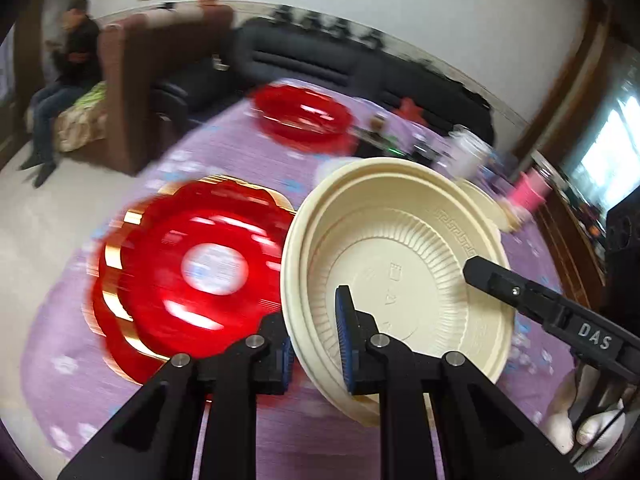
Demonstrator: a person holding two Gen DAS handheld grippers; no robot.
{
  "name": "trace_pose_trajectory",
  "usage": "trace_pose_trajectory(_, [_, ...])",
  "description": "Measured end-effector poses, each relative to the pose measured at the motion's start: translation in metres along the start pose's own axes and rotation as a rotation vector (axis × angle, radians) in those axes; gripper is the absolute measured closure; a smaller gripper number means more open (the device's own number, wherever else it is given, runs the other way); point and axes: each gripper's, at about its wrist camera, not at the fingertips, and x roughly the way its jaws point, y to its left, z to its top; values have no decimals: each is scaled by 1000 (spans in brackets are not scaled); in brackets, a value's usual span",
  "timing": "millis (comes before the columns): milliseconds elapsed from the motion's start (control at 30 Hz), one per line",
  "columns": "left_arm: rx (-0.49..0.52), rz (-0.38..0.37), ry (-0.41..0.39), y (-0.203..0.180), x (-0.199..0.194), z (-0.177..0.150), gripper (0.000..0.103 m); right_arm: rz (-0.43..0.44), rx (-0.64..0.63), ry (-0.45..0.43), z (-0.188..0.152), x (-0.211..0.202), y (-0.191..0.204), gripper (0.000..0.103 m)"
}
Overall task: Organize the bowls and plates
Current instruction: 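Carry the cream bowl with the right tool onto the red stack, release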
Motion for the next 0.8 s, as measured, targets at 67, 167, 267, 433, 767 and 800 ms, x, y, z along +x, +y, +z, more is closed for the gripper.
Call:
trace_pose_trajectory(67, [-30,37,-7,23,-1,9,86,16,-25,17,6,20,20,85])
trace_pose_trajectory(167, [-71,79,-6,54,2,16,86,19,-73,43,12,48,47,85])
trace_pose_trajectory(267, [-108,104,6,80,8,20,86,13,-92,80,14,74,63,84])
trace_pose_trajectory(433, [-126,118,36,98,23,19,86,-12,-99,115,10,103,70,84])
trace_pose_trajectory(767, [-105,131,6,96,21,17,48,-46,-125,131,2,125,73,84])
trace_pose_trajectory(800, [-95,141,-8,93,17,17,45,-55,-135,117,1,124,75,84])
